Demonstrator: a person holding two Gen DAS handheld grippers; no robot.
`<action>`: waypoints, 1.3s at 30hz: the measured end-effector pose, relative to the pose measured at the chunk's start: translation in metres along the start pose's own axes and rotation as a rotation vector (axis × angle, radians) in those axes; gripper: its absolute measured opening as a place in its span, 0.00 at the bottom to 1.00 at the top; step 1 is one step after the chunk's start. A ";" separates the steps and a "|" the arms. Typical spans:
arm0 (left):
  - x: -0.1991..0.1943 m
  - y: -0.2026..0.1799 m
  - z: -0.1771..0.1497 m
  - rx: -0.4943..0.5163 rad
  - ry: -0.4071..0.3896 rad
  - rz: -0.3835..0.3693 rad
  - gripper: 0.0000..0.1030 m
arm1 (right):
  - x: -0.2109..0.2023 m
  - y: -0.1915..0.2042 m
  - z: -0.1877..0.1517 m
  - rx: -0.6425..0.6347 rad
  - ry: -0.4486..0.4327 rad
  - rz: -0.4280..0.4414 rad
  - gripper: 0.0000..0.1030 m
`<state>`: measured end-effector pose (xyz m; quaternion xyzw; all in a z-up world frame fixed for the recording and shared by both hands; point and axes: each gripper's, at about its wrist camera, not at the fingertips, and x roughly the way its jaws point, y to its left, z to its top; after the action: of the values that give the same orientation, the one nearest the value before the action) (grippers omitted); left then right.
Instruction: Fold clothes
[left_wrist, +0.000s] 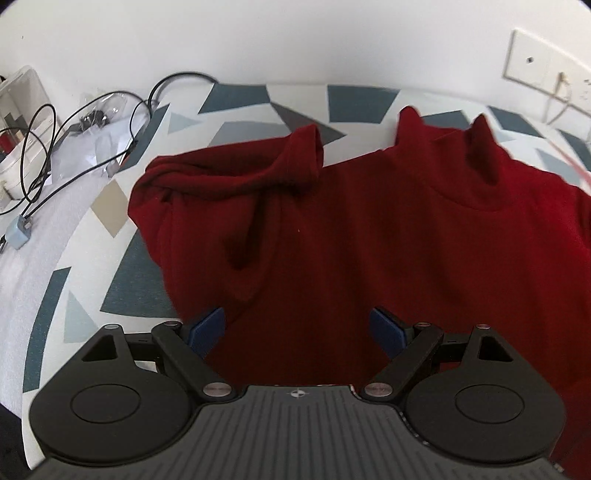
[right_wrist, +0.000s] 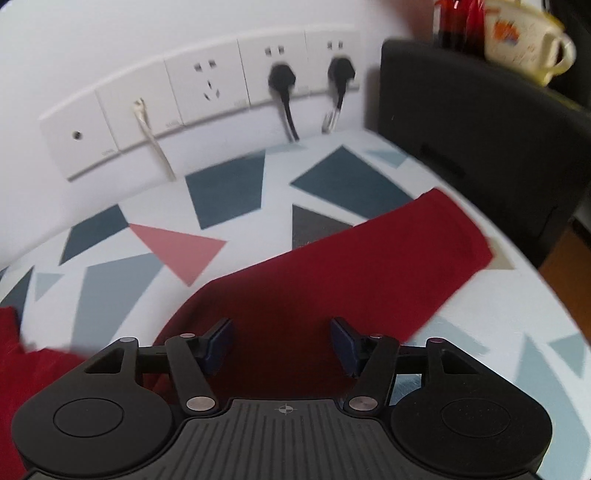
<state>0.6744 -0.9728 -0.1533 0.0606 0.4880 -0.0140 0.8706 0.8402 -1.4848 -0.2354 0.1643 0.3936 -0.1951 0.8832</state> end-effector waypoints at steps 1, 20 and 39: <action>0.003 -0.002 0.001 -0.005 0.008 0.005 0.85 | 0.004 0.003 0.001 -0.021 0.005 0.007 0.60; 0.030 -0.022 0.024 0.028 0.005 -0.005 0.94 | -0.008 -0.017 -0.020 -0.165 -0.076 -0.114 0.03; 0.030 0.051 0.029 -0.088 -0.095 -0.069 0.95 | -0.042 0.126 -0.059 -0.352 0.006 0.108 0.54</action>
<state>0.7189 -0.9242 -0.1596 0.0048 0.4482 -0.0256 0.8935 0.8369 -1.3403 -0.2236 0.0284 0.4149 -0.0751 0.9063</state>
